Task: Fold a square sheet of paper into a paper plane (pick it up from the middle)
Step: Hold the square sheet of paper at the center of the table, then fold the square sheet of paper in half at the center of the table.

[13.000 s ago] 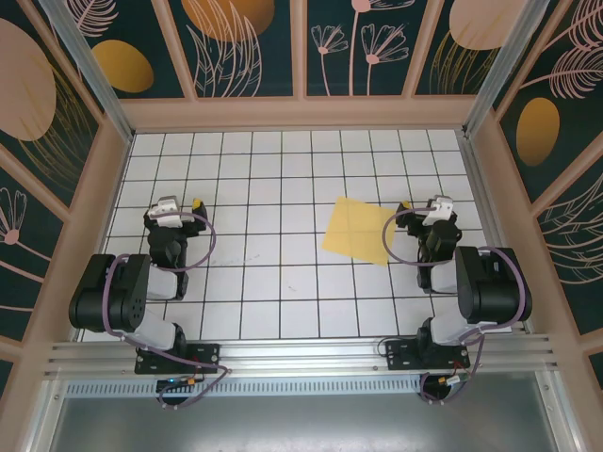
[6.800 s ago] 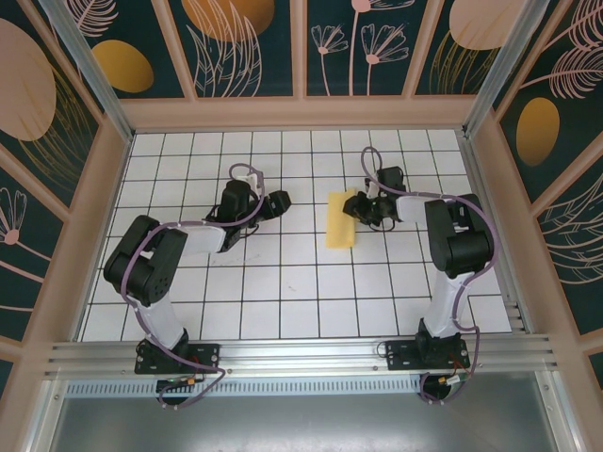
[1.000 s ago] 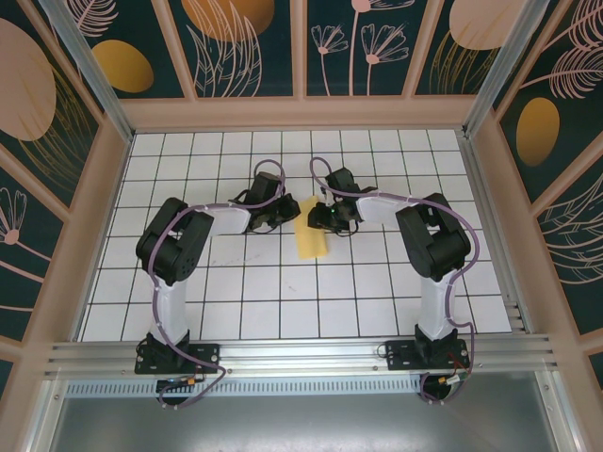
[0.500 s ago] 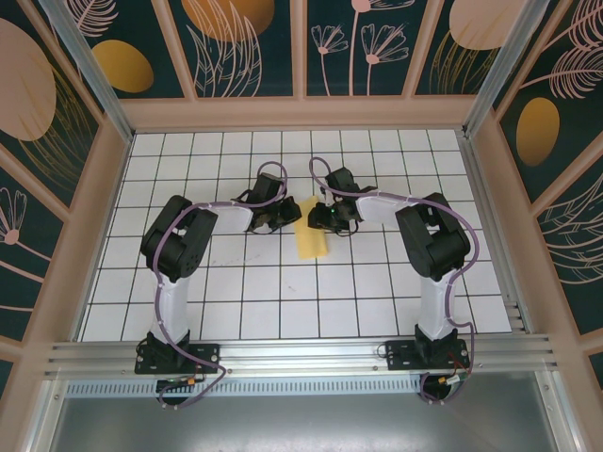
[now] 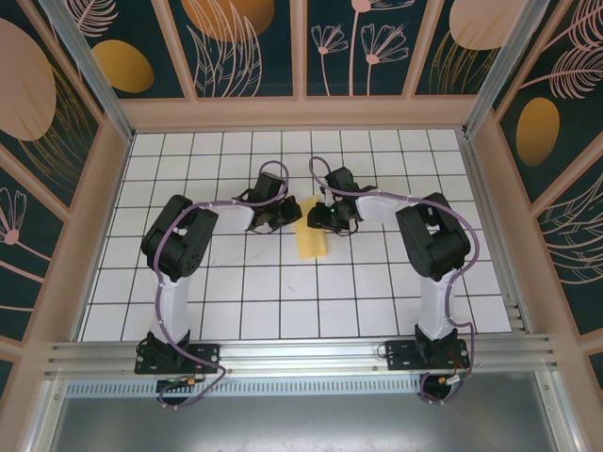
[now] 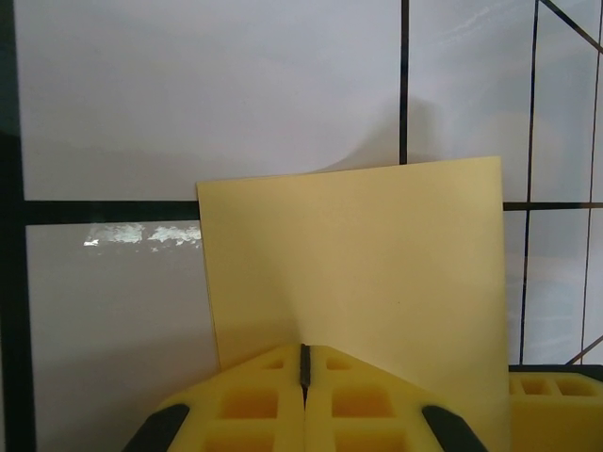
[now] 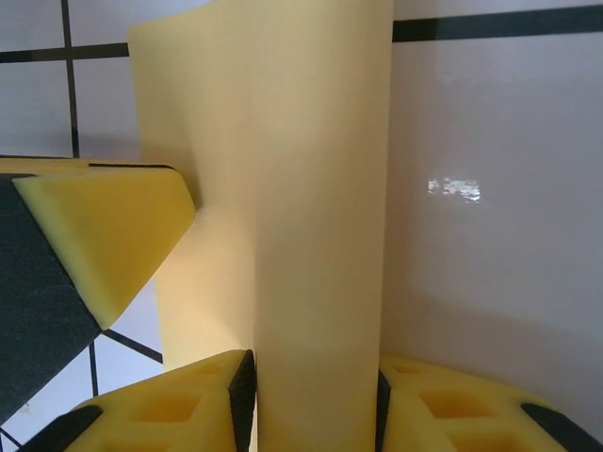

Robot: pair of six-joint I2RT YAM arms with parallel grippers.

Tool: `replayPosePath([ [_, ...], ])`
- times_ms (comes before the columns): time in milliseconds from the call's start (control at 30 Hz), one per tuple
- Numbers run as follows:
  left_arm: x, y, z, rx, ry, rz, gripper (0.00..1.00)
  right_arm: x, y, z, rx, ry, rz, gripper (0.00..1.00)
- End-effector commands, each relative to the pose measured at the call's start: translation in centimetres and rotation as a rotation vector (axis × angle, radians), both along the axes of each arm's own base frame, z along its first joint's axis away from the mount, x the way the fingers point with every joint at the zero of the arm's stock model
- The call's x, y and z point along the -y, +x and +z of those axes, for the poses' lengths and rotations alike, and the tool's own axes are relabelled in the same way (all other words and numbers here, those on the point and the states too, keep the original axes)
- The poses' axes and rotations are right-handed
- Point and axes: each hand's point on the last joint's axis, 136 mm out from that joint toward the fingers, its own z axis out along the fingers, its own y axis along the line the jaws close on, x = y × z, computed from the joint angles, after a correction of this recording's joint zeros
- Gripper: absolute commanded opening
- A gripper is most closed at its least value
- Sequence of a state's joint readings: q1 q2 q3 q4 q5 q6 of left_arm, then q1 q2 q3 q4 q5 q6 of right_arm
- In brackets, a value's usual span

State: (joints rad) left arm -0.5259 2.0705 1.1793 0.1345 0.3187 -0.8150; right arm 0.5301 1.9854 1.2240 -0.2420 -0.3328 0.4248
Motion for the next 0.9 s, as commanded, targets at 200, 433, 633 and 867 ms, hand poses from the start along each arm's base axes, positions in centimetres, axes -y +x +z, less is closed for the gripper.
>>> replayPosePath([
  [200,-2.7,-3.1,-5.6,-0.145,0.154,0.013,0.04,3.9,1.9,2.9,0.172,-0.138,-0.113,0.44],
  [433,-2.7,-3.1,-5.7,-0.144,0.158,0.009,0.03,-0.2,-0.4,5.1,0.180,0.003,0.042,0.36],
  [633,-2.7,-3.0,-5.7,-0.139,0.162,0.005,0.03,-2.0,-1.4,4.5,0.127,0.096,0.083,0.31],
  [867,-2.9,-3.1,-5.9,-0.140,0.175,0.005,0.03,-1.8,-2.0,2.8,0.059,0.130,0.082,0.29],
])
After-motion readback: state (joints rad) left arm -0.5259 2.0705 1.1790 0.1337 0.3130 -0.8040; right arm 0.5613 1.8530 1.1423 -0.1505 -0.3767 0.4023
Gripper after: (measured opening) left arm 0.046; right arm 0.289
